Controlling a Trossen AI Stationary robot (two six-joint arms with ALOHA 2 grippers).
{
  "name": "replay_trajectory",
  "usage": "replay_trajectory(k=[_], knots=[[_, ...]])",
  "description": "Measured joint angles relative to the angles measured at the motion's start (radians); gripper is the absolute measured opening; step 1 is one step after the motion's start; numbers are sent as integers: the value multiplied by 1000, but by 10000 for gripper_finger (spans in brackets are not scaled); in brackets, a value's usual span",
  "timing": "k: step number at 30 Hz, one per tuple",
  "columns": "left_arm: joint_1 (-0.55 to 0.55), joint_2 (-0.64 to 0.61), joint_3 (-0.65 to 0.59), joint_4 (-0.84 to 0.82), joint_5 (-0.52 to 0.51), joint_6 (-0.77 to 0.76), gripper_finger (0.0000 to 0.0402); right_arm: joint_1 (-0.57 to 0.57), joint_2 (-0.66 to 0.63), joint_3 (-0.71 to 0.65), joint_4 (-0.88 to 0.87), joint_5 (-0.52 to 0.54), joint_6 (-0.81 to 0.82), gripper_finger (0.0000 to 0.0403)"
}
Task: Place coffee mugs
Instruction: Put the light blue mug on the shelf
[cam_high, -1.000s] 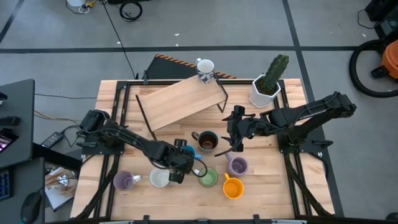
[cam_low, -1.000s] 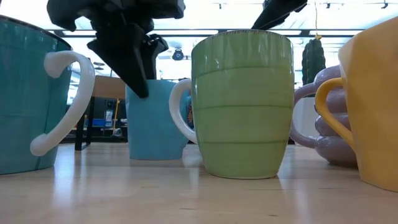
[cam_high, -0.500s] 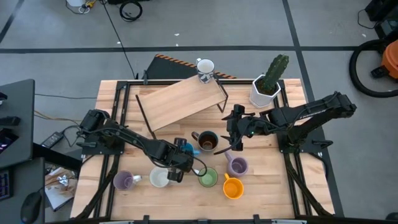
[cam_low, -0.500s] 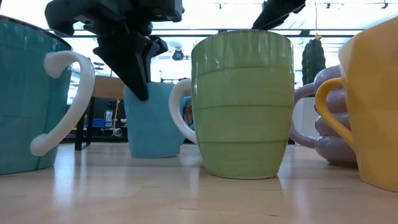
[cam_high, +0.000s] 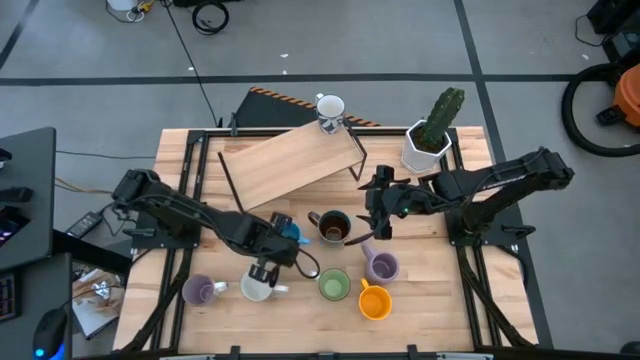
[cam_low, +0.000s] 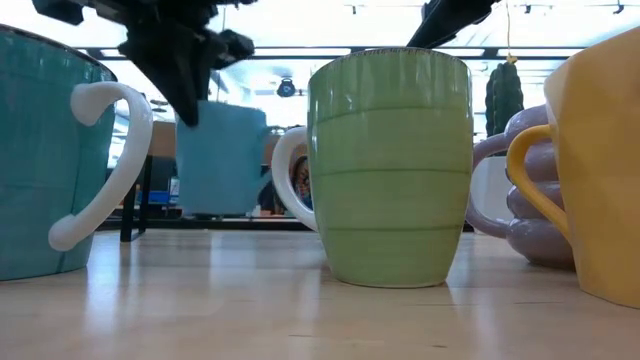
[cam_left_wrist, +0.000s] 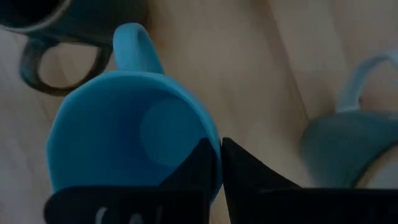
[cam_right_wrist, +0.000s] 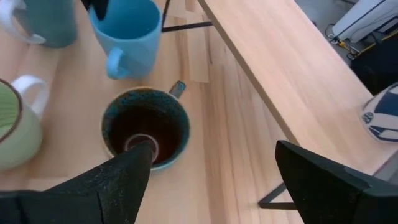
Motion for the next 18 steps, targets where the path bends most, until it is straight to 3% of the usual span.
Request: replay_trajectory(k=[7, 12, 18], knots=[[28, -77, 25, -28, 15, 90, 25, -45, -61, 0, 3, -8, -73, 347], [95, -84, 154, -56, 118, 141, 24, -78, -143, 0, -10, -82, -64, 347], [225, -78, 297, -110, 127, 340, 24, -132, -174, 0, -40, -118, -62, 347]])
